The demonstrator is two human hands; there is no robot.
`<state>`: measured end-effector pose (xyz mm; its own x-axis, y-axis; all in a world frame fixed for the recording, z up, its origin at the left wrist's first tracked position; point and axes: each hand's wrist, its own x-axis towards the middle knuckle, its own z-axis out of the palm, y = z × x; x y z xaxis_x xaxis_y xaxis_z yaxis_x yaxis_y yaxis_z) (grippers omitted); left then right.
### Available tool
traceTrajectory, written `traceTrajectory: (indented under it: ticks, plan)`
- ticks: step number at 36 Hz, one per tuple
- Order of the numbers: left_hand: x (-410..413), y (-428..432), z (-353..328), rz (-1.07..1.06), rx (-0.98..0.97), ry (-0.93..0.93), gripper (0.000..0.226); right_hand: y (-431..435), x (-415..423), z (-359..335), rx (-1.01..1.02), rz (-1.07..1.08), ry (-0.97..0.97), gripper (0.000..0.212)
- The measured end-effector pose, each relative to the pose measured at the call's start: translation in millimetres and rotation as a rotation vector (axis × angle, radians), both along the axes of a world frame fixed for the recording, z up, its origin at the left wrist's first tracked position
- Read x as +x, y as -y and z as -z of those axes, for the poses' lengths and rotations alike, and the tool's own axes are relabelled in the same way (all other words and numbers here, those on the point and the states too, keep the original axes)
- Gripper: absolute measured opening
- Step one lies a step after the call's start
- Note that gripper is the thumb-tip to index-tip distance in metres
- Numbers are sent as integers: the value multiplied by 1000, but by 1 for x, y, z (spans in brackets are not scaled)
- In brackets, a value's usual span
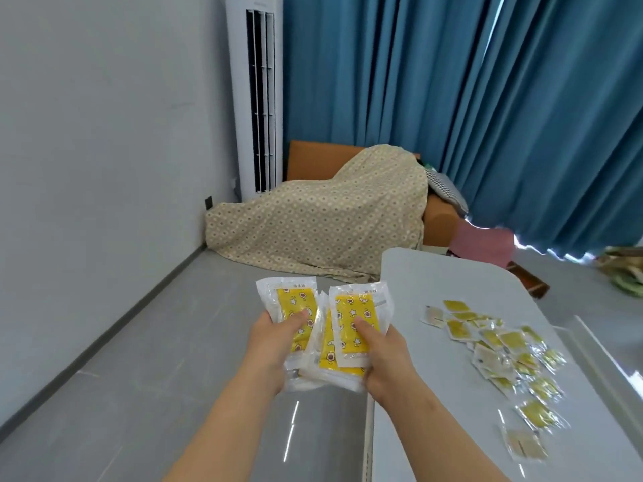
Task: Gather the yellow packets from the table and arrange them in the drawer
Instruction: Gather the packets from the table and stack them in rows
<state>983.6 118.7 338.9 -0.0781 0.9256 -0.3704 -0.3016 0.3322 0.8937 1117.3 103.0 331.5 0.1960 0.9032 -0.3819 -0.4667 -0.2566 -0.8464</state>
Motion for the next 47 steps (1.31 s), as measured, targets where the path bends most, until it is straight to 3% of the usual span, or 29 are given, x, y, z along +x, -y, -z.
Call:
traceTrajectory:
  ticks: [11, 20, 33, 47]
  plan:
    - [133, -69, -17, 145, -17, -10, 18, -56, 134, -7, 15, 105, -36, 9]
    - [258, -70, -5, 37, 21, -56, 17, -70, 265, 0, 83, -13, -25, 13]
    - [420, 37, 19, -194, -9, -87, 15, 10, 427, 10, 3, -231, 20, 17]
    - [542, 189, 60, -244, -114, -77, 14, 150, 546, 61, -142, -318, 56, 23]
